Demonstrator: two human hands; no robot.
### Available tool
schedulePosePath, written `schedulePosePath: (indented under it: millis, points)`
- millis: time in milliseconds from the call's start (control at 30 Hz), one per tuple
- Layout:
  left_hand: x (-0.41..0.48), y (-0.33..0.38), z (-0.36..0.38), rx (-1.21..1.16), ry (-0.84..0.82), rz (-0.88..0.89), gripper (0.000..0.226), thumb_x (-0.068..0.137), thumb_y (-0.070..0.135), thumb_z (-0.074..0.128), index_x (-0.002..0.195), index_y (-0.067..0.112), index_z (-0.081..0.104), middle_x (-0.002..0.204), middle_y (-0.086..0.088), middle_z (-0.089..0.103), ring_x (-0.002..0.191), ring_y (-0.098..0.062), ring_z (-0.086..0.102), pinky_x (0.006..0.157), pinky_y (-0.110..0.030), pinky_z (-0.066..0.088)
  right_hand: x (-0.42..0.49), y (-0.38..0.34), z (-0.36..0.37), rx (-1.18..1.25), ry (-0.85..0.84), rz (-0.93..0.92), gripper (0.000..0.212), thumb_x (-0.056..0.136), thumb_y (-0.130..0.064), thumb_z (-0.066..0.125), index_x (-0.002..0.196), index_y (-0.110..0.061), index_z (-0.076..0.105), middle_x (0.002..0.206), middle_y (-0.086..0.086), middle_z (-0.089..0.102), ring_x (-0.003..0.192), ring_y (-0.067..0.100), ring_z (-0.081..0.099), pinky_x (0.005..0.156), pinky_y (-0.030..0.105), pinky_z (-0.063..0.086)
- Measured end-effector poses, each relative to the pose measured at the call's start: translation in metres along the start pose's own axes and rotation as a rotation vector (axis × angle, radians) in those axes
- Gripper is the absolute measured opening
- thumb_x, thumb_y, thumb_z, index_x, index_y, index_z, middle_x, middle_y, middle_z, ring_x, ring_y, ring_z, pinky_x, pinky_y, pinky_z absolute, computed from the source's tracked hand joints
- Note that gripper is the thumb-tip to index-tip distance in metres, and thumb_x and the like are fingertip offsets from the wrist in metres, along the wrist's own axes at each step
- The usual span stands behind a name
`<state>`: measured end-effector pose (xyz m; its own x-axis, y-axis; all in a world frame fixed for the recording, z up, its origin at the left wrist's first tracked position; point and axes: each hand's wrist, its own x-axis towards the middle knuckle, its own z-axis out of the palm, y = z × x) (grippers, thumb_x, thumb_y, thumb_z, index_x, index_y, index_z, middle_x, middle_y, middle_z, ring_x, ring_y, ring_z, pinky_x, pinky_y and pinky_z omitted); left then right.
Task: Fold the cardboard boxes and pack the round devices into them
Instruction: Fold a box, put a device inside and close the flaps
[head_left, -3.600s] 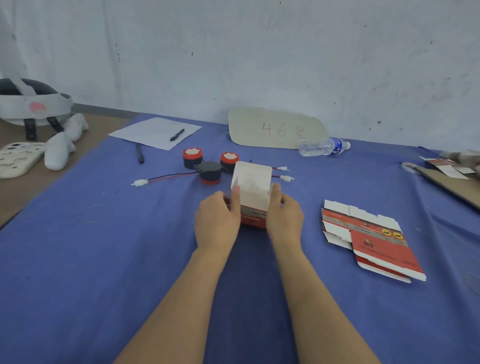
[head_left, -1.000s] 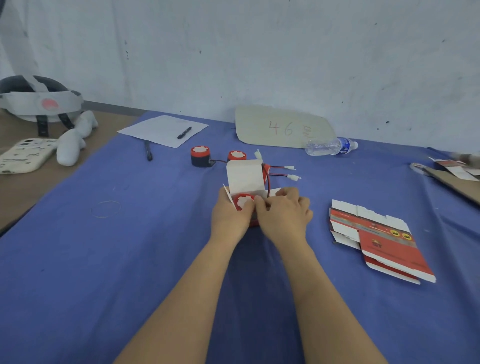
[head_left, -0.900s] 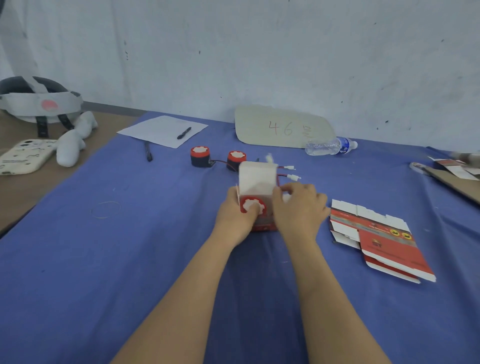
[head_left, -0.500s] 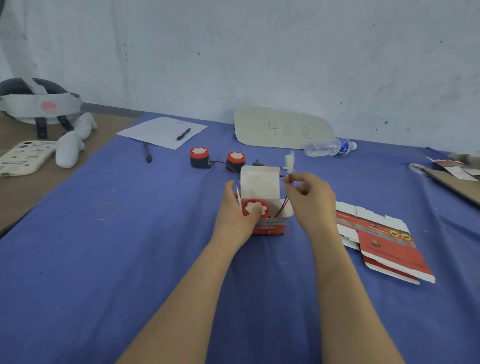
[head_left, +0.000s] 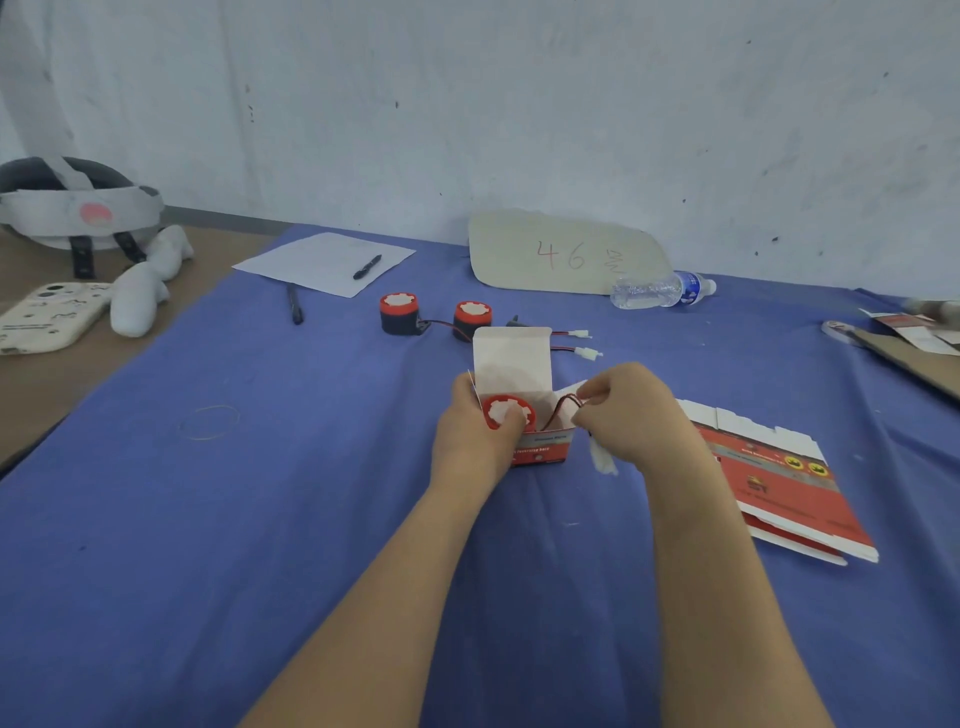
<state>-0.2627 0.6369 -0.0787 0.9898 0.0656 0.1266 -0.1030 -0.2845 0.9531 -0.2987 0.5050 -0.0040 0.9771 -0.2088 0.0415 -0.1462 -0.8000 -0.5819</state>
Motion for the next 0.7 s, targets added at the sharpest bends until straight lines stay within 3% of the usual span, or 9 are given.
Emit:
schedulePosePath:
  millis: [100, 267, 400, 533, 600, 700]
  points:
    - [0.0, -0.001, 0.001, -0.007, -0.007, -0.002, 0.036, 0.09, 0.027, 0.06, 0.119, 0.026, 0.038, 0.106, 0.01, 0.051, 0.089, -0.01, 0.054, 0.055, -0.011, 0.039, -0.004, -0.005, 0.003, -0.032, 0.109, -0.044, 0.027, 0.086, 0.003, 0.047, 0.095, -0.002, 0.072, 0.094, 0.019, 0.069, 0.071, 0.025, 0.053, 0.055, 0.027, 0.041]
    - [0.0, -0.002, 0.001, -0.001, 0.005, 0.026, 0.03, 0.09, 0.026, 0.058, 0.109, 0.03, 0.034, 0.098, 0.012, 0.052, 0.074, -0.003, 0.053, 0.053, -0.012, 0.037, 0.001, -0.018, 0.022, -0.043, 0.258, -0.206, 0.026, 0.087, 0.0, 0.049, 0.091, -0.011, 0.072, 0.112, 0.006, 0.05, 0.088, 0.016, 0.05, 0.071, 0.02, 0.035]
    - [0.0, -0.003, 0.0, -0.009, 0.003, 0.059, 0.03, 0.09, 0.026, 0.06, 0.108, 0.03, 0.036, 0.091, 0.017, 0.051, 0.074, 0.001, 0.052, 0.052, -0.01, 0.037, 0.002, -0.013, 0.035, -0.058, 0.204, -0.221, 0.025, 0.085, -0.005, 0.05, 0.091, -0.014, 0.073, 0.103, 0.003, 0.058, 0.088, 0.014, 0.052, 0.075, 0.026, 0.044]
    - [-0.001, -0.003, 0.0, -0.008, -0.01, 0.067, 0.033, 0.091, 0.029, 0.06, 0.113, 0.03, 0.036, 0.098, 0.015, 0.052, 0.08, -0.004, 0.054, 0.055, -0.011, 0.037, 0.001, -0.007, 0.035, -0.176, 0.152, -0.163, 0.024, 0.087, -0.032, 0.054, 0.08, -0.019, 0.074, 0.082, -0.001, 0.069, 0.078, 0.019, 0.058, 0.079, 0.034, 0.046]
    - [-0.002, -0.004, 0.0, -0.006, -0.003, 0.068, 0.031, 0.091, 0.03, 0.06, 0.111, 0.03, 0.037, 0.098, 0.014, 0.053, 0.078, -0.003, 0.053, 0.054, -0.01, 0.036, 0.001, -0.007, 0.036, -0.236, 0.17, -0.143, 0.026, 0.09, -0.037, 0.053, 0.085, -0.02, 0.073, 0.085, -0.001, 0.069, 0.081, 0.019, 0.058, 0.082, 0.034, 0.043]
    - [-0.002, -0.004, 0.0, 0.008, 0.008, 0.075, 0.028, 0.091, 0.027, 0.059, 0.109, 0.029, 0.037, 0.096, 0.013, 0.053, 0.075, -0.001, 0.053, 0.052, -0.009, 0.036, 0.002, -0.007, 0.038, -0.09, 0.16, -0.102, 0.025, 0.091, -0.03, 0.06, 0.11, -0.014, 0.06, 0.1, 0.004, 0.068, 0.096, 0.023, 0.059, 0.085, 0.038, 0.048]
